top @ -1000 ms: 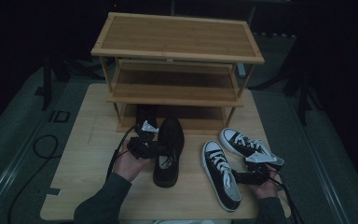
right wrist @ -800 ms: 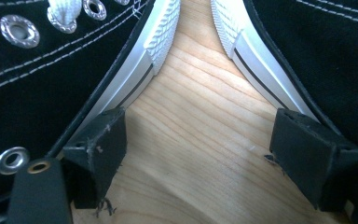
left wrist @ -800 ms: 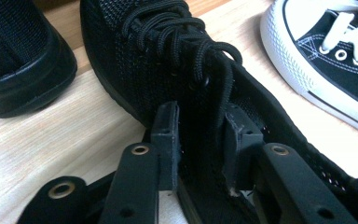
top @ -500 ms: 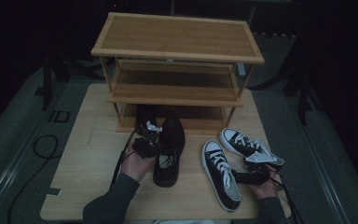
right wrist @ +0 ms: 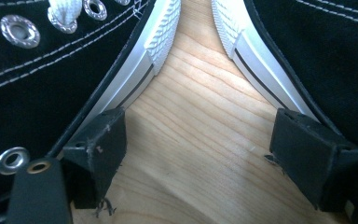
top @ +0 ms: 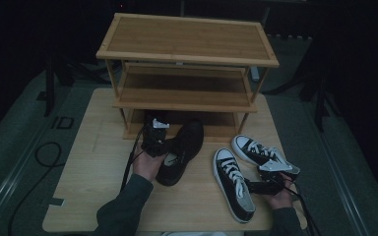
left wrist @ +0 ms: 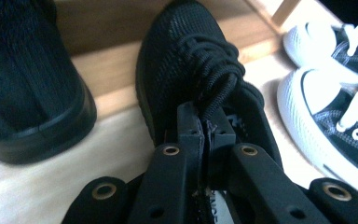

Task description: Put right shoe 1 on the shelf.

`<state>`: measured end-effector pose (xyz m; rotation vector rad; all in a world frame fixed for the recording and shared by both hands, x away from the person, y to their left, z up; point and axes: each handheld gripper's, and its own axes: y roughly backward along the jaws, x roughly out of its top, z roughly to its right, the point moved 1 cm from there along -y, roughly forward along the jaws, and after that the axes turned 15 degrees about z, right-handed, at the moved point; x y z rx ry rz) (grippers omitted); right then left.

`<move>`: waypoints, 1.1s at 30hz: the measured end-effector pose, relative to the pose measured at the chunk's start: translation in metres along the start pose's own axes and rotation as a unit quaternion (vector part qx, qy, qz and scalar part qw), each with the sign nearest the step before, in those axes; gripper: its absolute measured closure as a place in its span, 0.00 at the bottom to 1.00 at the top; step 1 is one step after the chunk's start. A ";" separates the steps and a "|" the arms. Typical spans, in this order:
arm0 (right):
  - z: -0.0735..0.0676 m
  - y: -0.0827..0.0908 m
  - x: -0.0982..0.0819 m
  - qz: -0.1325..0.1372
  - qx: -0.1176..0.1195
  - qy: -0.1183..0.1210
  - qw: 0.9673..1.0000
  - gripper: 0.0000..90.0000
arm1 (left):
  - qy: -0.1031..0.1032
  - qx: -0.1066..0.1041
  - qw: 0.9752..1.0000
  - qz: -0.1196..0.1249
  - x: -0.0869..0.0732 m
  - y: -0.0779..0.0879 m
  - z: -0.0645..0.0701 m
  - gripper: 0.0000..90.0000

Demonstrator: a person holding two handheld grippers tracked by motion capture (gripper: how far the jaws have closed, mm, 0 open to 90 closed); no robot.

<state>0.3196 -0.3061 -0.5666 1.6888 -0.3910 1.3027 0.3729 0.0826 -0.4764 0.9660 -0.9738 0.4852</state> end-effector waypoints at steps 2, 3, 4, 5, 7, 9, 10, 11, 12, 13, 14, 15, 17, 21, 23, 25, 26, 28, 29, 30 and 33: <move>0.000 0.000 0.000 0.000 0.000 0.000 1.000 0.21 | 0.012 0.004 1.000 0.004 0.002 -0.004 -0.004 0.98; 0.000 0.000 0.000 0.000 0.000 0.000 1.000 0.21 | 0.016 0.007 1.000 0.007 0.003 -0.006 -0.006 0.98; 0.000 0.000 0.000 0.000 0.000 0.000 1.000 0.20 | 0.019 0.011 1.000 0.009 0.005 -0.007 -0.009 0.98; 0.000 0.000 0.000 0.000 0.000 0.000 1.000 0.20 | 0.019 0.011 1.000 0.009 0.005 -0.007 -0.009 0.98; 0.000 0.000 0.000 0.000 0.001 0.000 1.000 0.21 | 0.035 0.027 0.999 0.024 0.009 -0.012 -0.016 0.98; 0.000 0.000 0.000 0.000 0.001 0.000 1.000 0.21 | 0.043 0.038 0.998 0.031 0.012 -0.013 -0.021 0.98; 0.000 0.000 0.000 0.000 0.001 0.000 1.000 0.21 | 0.046 0.042 0.997 0.036 0.013 -0.014 -0.023 0.98; 0.000 0.000 0.000 0.000 0.000 0.001 1.000 0.21 | 0.046 0.049 0.997 0.038 0.015 -0.015 -0.024 0.98; 0.000 0.000 0.000 0.000 0.001 0.001 1.000 0.20 | 0.048 0.052 0.997 0.043 0.017 -0.016 -0.025 0.98; 0.000 0.000 0.000 0.000 0.001 0.000 1.000 0.21 | 0.049 0.056 0.996 0.046 0.018 -0.017 -0.026 0.98; 0.000 0.000 0.000 0.000 0.001 0.001 1.000 0.21 | 0.052 0.060 0.996 0.050 0.019 -0.018 -0.027 0.98; 0.000 0.000 0.000 0.000 0.001 0.001 1.000 0.21 | 0.052 0.060 0.996 0.050 0.019 -0.018 -0.027 0.98; 0.000 0.000 0.000 0.000 0.001 0.000 1.000 0.21 | 0.056 0.074 0.994 0.059 0.022 -0.021 -0.027 0.98; 0.000 0.000 0.000 0.000 0.000 0.001 1.000 0.21 | 0.065 0.095 0.991 0.064 0.021 -0.027 -0.029 0.98; 0.000 0.000 0.000 0.000 0.001 0.001 1.000 0.21 | 0.067 0.103 0.990 0.063 0.020 -0.030 -0.030 0.98; 0.000 0.000 0.000 0.000 0.001 0.000 1.000 0.21 | 0.067 0.114 0.989 0.058 0.018 -0.030 -0.032 0.97; 0.000 0.000 0.000 0.000 0.001 0.001 1.000 0.21 | 0.068 0.119 0.989 0.057 0.018 -0.030 -0.033 0.97; 0.000 0.000 0.000 0.000 0.001 0.000 1.000 0.21 | 0.071 0.122 0.988 0.057 0.016 -0.030 -0.035 0.97; 0.000 0.000 0.000 0.000 0.001 0.000 1.000 0.21 | 0.071 0.122 0.988 0.057 0.016 -0.030 -0.035 0.96; 0.000 0.000 0.000 0.000 0.001 0.001 1.000 0.20 | 0.069 0.114 0.989 0.057 0.016 -0.029 -0.036 0.96; 0.000 0.000 0.000 0.000 0.000 0.001 1.000 0.21 | 0.060 0.101 0.992 0.055 0.016 -0.027 -0.036 0.79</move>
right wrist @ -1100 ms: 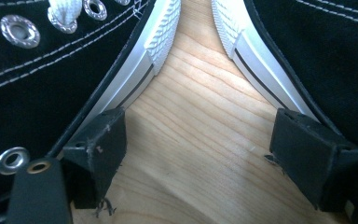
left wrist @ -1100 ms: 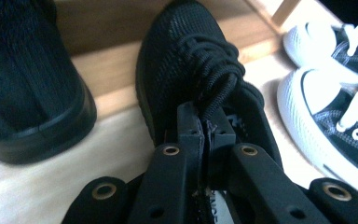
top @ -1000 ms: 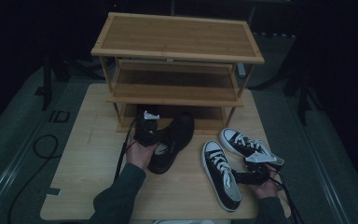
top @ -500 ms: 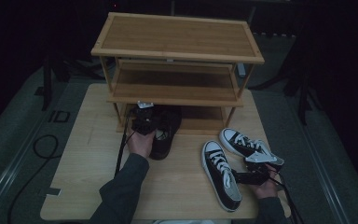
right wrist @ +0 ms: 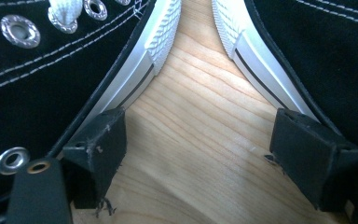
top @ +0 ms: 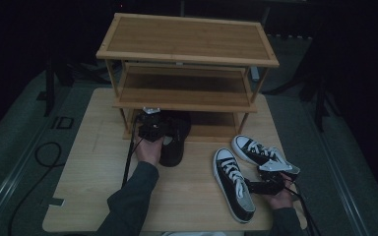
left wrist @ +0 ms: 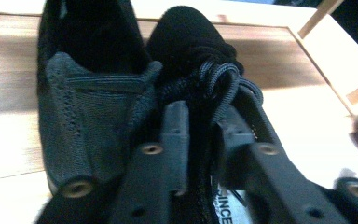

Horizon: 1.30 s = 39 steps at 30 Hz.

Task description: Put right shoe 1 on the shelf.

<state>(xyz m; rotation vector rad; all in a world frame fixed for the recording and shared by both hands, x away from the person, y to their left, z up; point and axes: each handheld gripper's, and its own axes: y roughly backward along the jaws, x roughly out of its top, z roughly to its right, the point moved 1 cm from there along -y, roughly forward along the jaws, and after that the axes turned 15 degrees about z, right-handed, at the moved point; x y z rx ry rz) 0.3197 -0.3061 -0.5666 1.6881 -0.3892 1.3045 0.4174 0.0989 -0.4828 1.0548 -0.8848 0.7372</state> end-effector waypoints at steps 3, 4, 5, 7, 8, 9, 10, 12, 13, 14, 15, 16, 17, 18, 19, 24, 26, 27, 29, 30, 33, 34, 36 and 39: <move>0.000 0.000 0.000 0.000 0.000 -0.001 1.000 0.21 | 0.000 -0.020 1.000 0.002 0.003 0.007 -0.001 0.74; 0.000 0.000 0.000 0.000 0.000 -0.001 1.000 0.21 | -0.004 -0.025 1.000 0.002 0.004 0.010 0.000 0.73; 0.000 0.000 0.000 0.000 0.000 -0.001 1.000 0.21 | -0.005 -0.029 1.000 0.003 0.005 0.013 0.000 0.72; 0.000 0.000 0.000 0.000 0.000 0.000 1.000 0.21 | -0.014 -0.045 0.999 0.005 0.007 0.020 0.001 0.70; 0.000 0.000 0.000 0.000 0.000 0.000 1.000 0.20 | -0.014 -0.045 0.999 0.005 0.007 0.020 0.001 0.70; 0.000 0.000 0.000 0.000 0.000 0.000 1.000 0.20 | -0.019 -0.050 0.999 0.007 0.008 0.024 0.001 0.70; 0.000 0.000 0.000 0.000 0.000 0.000 1.000 0.21 | -0.021 -0.058 0.998 0.010 0.010 0.031 0.001 0.70; 0.000 0.000 0.000 0.000 0.000 0.000 1.000 0.21 | -0.024 -0.066 0.997 0.017 0.012 0.040 0.001 0.72; 0.000 0.000 0.000 0.000 0.000 0.000 1.000 0.21 | -0.024 -0.074 0.997 0.020 0.014 0.045 0.000 0.74; 0.000 0.000 0.000 0.000 0.000 0.000 1.000 0.20 | -0.024 -0.078 0.996 0.023 0.015 0.048 -0.001 0.78; 0.000 0.000 0.000 0.000 0.000 0.000 1.000 0.21 | -0.023 -0.082 0.996 0.027 0.016 0.053 -0.003 0.81; 0.000 0.000 0.000 0.000 0.000 0.000 1.000 0.20 | -0.023 -0.085 0.996 0.029 0.017 0.056 -0.003 0.85; 0.000 0.000 0.000 0.000 0.000 0.000 1.000 0.21 | -0.025 -0.087 0.995 0.032 0.018 0.060 -0.005 0.90; 0.000 0.000 0.000 0.000 0.000 0.000 1.000 0.20 | -0.029 -0.088 0.995 0.031 0.018 0.064 -0.005 0.94; 0.000 0.000 0.000 0.000 0.000 0.000 1.000 0.20 | -0.030 -0.087 0.995 0.032 0.018 0.065 -0.006 0.97; 0.000 0.000 0.000 0.000 0.000 0.000 1.000 0.21 | -0.045 -0.087 0.995 0.024 0.012 0.074 -0.009 1.00; 0.000 0.000 0.000 0.000 0.000 0.000 1.000 0.20 | -0.049 -0.087 0.995 0.019 0.008 0.076 -0.010 1.00; 0.000 0.000 0.000 0.000 0.000 0.000 1.000 0.21 | -0.052 -0.087 0.995 0.015 0.004 0.077 -0.011 1.00; 0.000 0.000 0.000 0.000 0.000 0.000 1.000 0.21 | -0.055 -0.085 0.995 0.007 -0.004 0.078 -0.012 1.00; 0.000 0.000 0.000 0.000 0.000 0.000 1.000 0.21 | -0.056 -0.086 0.995 0.002 -0.008 0.079 -0.013 1.00; 0.000 0.000 0.000 0.000 0.000 0.000 1.000 0.21 | -0.050 -0.092 0.995 -0.007 -0.022 0.080 -0.013 1.00; 0.000 0.000 0.000 0.000 0.000 0.000 1.000 0.21 | -0.050 -0.091 0.995 -0.009 -0.026 0.081 -0.012 1.00; 0.000 0.000 0.000 0.000 0.000 -0.001 1.000 0.21 | -0.053 -0.088 0.995 -0.013 -0.034 0.082 -0.011 1.00; 0.000 0.000 0.000 0.000 0.000 0.000 1.000 0.21 | -0.054 -0.086 0.995 -0.016 -0.037 0.082 -0.011 0.99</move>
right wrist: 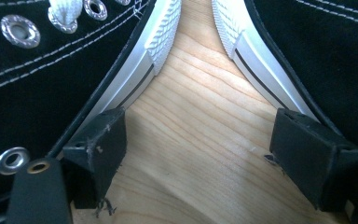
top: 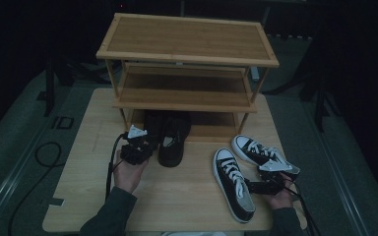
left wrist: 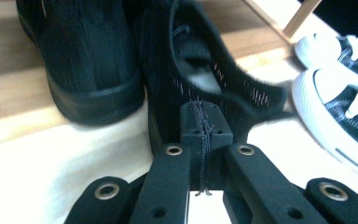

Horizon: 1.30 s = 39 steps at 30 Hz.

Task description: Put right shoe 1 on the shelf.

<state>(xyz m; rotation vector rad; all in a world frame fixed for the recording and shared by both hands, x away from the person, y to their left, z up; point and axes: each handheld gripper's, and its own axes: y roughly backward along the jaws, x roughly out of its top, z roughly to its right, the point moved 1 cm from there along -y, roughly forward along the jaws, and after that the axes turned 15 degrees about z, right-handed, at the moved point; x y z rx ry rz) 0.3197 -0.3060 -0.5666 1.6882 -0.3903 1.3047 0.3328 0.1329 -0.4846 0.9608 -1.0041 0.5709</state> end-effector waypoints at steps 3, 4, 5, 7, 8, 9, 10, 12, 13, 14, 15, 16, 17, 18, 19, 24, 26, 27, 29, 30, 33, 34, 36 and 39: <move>0.000 0.000 0.000 0.000 0.000 0.000 1.000 0.21 | 0.002 -0.002 1.000 -0.014 -0.013 0.002 0.001 0.99; 0.000 0.000 0.000 0.000 0.000 0.000 1.000 0.21 | 0.002 -0.005 1.000 -0.017 -0.016 0.002 0.002 0.98; 0.000 0.000 0.000 0.000 0.000 0.000 1.000 0.21 | -0.002 -0.008 1.000 -0.029 -0.024 0.002 0.005 0.97; 0.000 0.000 0.000 0.000 0.000 0.000 1.000 0.21 | -0.005 -0.010 0.999 -0.035 -0.028 0.001 0.007 0.97; 0.000 0.000 0.000 0.000 0.000 0.000 1.000 0.21 | -0.008 -0.010 0.999 -0.039 -0.031 0.001 0.008 0.97; 0.000 0.000 0.000 0.000 0.000 0.000 1.000 0.21 | -0.012 -0.010 0.999 -0.052 -0.038 -0.003 0.010 0.97; 0.000 0.000 0.000 0.000 0.000 0.000 1.000 0.21 | -0.012 -0.010 0.999 -0.052 -0.038 -0.003 0.010 0.97; 0.000 0.000 0.000 0.000 0.000 0.000 1.000 0.21 | -0.017 -0.009 0.998 -0.065 -0.044 -0.008 0.012 0.97; 0.000 0.000 0.000 0.000 0.000 0.000 1.000 0.21 | -0.020 -0.007 0.997 -0.077 -0.048 -0.013 0.013 0.97; 0.000 0.000 0.000 0.000 0.000 0.000 1.000 0.21 | -0.020 -0.007 0.997 -0.077 -0.048 -0.013 0.013 0.97; 0.000 0.000 0.000 0.000 0.000 0.000 1.000 0.21 | -0.020 -0.008 0.996 -0.087 -0.052 -0.018 0.014 0.97; 0.000 0.000 0.000 0.000 0.000 0.000 1.000 0.21 | -0.020 -0.008 0.996 -0.087 -0.052 -0.018 0.014 0.97; 0.000 0.000 0.000 0.000 0.000 0.000 1.000 0.21 | -0.022 -0.014 0.995 -0.092 -0.054 -0.022 0.016 0.97; 0.000 0.000 0.000 0.000 0.000 0.000 1.000 0.21 | -0.022 -0.014 0.995 -0.092 -0.054 -0.022 0.016 0.97; 0.000 0.000 0.000 0.000 0.000 0.000 1.000 0.21 | -0.024 -0.019 0.995 -0.091 -0.055 -0.026 0.018 0.98; 0.000 0.000 0.000 0.000 0.000 0.000 1.000 0.21 | -0.030 -0.030 0.995 -0.088 -0.052 -0.033 0.026 0.99; 0.000 0.000 0.000 0.000 0.000 0.000 1.000 0.21 | -0.040 -0.033 0.995 -0.088 -0.051 -0.036 0.030 0.99; 0.000 0.000 0.000 0.000 0.000 0.000 1.000 0.21 | -0.042 -0.036 0.995 -0.087 -0.050 -0.038 0.031 0.99; 0.000 0.000 0.000 0.000 0.000 0.000 1.000 0.21 | -0.046 -0.044 0.995 -0.077 -0.047 -0.043 0.036 0.99; 0.000 0.000 0.000 0.000 0.000 0.000 1.000 0.21 | -0.046 -0.044 0.995 -0.077 -0.047 -0.043 0.036 1.00; 0.000 0.000 0.000 0.000 0.000 0.000 1.000 0.21 | -0.055 -0.039 0.995 -0.075 -0.043 -0.049 0.041 1.00; 0.000 0.000 0.000 0.000 0.000 0.000 1.000 0.21 | -0.056 -0.041 0.995 -0.074 -0.042 -0.051 0.041 1.00; 0.000 0.000 0.000 0.000 0.000 0.000 1.000 0.21 | -0.055 -0.041 0.995 -0.069 -0.040 -0.054 0.042 1.00; 0.000 0.000 0.000 0.000 0.000 0.000 1.000 0.21 | -0.060 -0.047 0.995 -0.067 -0.040 -0.064 0.048 1.00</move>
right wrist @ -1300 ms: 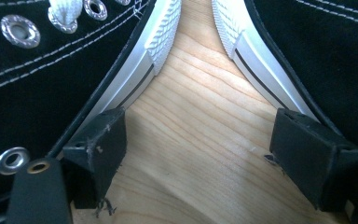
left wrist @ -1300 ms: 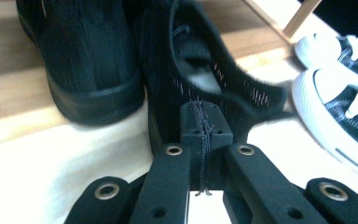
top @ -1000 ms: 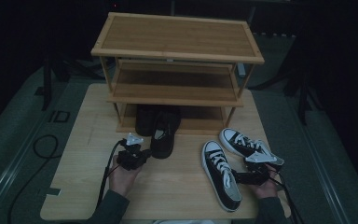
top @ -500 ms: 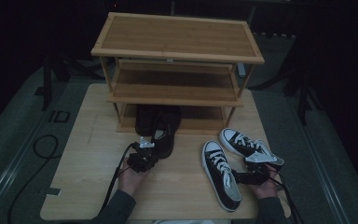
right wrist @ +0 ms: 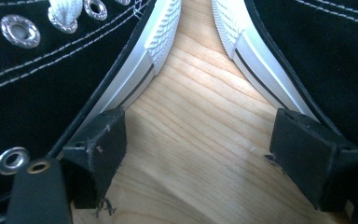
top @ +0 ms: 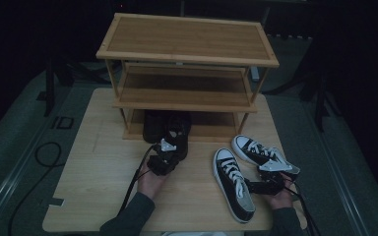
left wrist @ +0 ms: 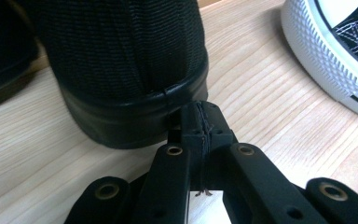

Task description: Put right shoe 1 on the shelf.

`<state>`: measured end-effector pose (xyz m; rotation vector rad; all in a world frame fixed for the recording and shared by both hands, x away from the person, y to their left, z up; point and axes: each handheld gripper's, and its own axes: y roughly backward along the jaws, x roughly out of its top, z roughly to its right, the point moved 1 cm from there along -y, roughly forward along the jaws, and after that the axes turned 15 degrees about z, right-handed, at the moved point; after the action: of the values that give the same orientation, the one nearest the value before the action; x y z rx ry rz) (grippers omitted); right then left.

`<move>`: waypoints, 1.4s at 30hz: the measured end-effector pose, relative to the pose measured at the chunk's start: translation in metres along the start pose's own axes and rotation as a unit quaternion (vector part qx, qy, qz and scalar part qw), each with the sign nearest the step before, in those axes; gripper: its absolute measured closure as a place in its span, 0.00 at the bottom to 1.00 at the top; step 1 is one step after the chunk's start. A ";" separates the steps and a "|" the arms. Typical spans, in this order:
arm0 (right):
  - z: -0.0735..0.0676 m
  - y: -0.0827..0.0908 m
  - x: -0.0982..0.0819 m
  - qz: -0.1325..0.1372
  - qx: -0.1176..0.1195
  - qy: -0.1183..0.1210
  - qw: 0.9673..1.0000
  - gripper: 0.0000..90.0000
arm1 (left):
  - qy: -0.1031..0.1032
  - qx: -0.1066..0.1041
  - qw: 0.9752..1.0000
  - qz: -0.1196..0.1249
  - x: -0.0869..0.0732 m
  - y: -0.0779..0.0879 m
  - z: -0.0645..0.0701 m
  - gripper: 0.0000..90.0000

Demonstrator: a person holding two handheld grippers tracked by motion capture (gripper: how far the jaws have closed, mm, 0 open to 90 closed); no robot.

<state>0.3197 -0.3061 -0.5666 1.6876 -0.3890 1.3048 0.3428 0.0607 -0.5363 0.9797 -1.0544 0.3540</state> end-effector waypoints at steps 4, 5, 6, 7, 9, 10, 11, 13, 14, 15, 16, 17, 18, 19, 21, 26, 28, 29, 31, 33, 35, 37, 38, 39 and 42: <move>0.000 0.000 0.000 0.000 0.000 0.000 1.000 0.21 | -0.003 -0.008 1.000 0.003 0.002 -0.011 0.005 1.00; 0.000 0.000 0.000 0.000 0.000 0.000 1.000 0.21 | -0.003 -0.008 1.000 0.003 0.002 -0.011 0.005 1.00; 0.000 0.000 0.000 0.000 0.000 0.000 1.000 0.21 | -0.007 -0.007 1.000 0.000 0.005 -0.016 0.008 1.00; 0.000 0.000 0.000 0.000 0.000 0.000 1.000 0.21 | -0.007 -0.007 1.000 0.000 0.005 -0.016 0.008 1.00; 0.000 0.000 0.000 0.000 0.000 0.000 1.000 0.20 | -0.006 -0.006 1.000 0.002 0.006 -0.016 0.010 0.99; 0.000 0.000 0.000 0.000 0.000 0.000 1.000 0.21 | -0.009 -0.008 1.000 0.000 0.005 -0.014 0.010 0.99; 0.000 0.000 0.000 0.000 0.000 0.000 1.000 0.21 | -0.009 -0.008 1.000 0.000 0.005 -0.014 0.010 0.99; 0.000 0.000 0.000 0.000 0.000 0.000 1.000 0.20 | -0.013 -0.007 1.000 -0.005 0.003 -0.009 0.008 0.99; 0.000 0.000 0.000 0.000 0.000 -0.001 1.000 0.21 | -0.009 -0.004 1.000 -0.010 -0.001 -0.003 0.002 0.99; 0.000 0.000 0.000 0.000 0.000 -0.001 1.000 0.21 | -0.009 -0.004 1.000 -0.010 -0.001 -0.003 0.002 0.99; 0.000 0.000 0.000 0.000 0.000 0.000 1.000 0.21 | -0.003 -0.005 1.000 -0.011 -0.004 0.001 -0.003 0.99; 0.000 0.000 0.000 0.000 0.000 0.000 1.000 0.21 | -0.003 -0.005 1.000 -0.011 -0.004 0.001 -0.003 0.99; 0.000 0.000 0.000 0.000 0.000 0.000 1.000 0.21 | -0.008 -0.003 1.000 -0.017 -0.006 0.005 -0.006 0.99; 0.000 0.000 0.000 0.000 0.000 0.000 1.000 0.21 | -0.008 -0.003 1.000 -0.017 -0.006 0.005 -0.006 0.99; 0.000 0.000 0.000 0.000 0.000 0.000 1.000 0.21 | -0.010 -0.001 1.000 -0.028 -0.009 0.007 -0.009 0.99; 0.000 0.000 0.000 0.000 0.000 0.000 1.000 0.21 | -0.005 0.007 0.999 -0.049 -0.015 0.000 -0.015 0.98; 0.000 0.000 0.000 0.000 0.000 0.000 1.000 0.21 | -0.002 0.008 0.999 -0.051 -0.013 -0.003 -0.015 0.98; 0.000 0.000 0.000 0.000 0.000 0.000 1.000 0.21 | -0.002 0.008 0.999 -0.051 -0.013 -0.003 -0.015 0.98; 0.000 0.000 0.000 0.000 0.000 0.000 1.000 0.20 | -0.003 0.006 0.999 -0.053 -0.011 -0.007 -0.013 0.98; 0.000 0.000 0.000 0.000 0.000 0.000 1.000 0.20 | 0.002 0.004 0.999 -0.052 -0.008 -0.010 -0.010 0.98; 0.000 0.000 0.000 0.000 0.000 0.000 1.000 0.21 | 0.007 0.007 0.999 -0.049 -0.005 -0.014 -0.010 0.98; 0.000 0.000 0.000 0.000 0.000 0.000 1.000 0.21 | 0.009 0.007 0.999 -0.050 -0.004 -0.016 -0.010 0.98; 0.000 0.000 0.000 0.000 0.000 0.000 1.000 0.20 | 0.023 0.008 0.999 -0.047 -0.002 -0.021 -0.013 0.99; 0.000 0.000 0.000 0.000 0.000 -0.001 1.000 0.20 | 0.031 0.009 0.998 -0.046 -0.001 -0.022 -0.015 0.99; 0.000 0.000 0.000 0.000 0.000 0.000 1.000 0.20 | 0.047 0.016 0.998 -0.040 0.002 -0.026 -0.021 0.99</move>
<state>0.3197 -0.3061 -0.5666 1.6879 -0.3888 1.3047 0.3728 0.0637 -0.5508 1.0214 -0.9239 0.3493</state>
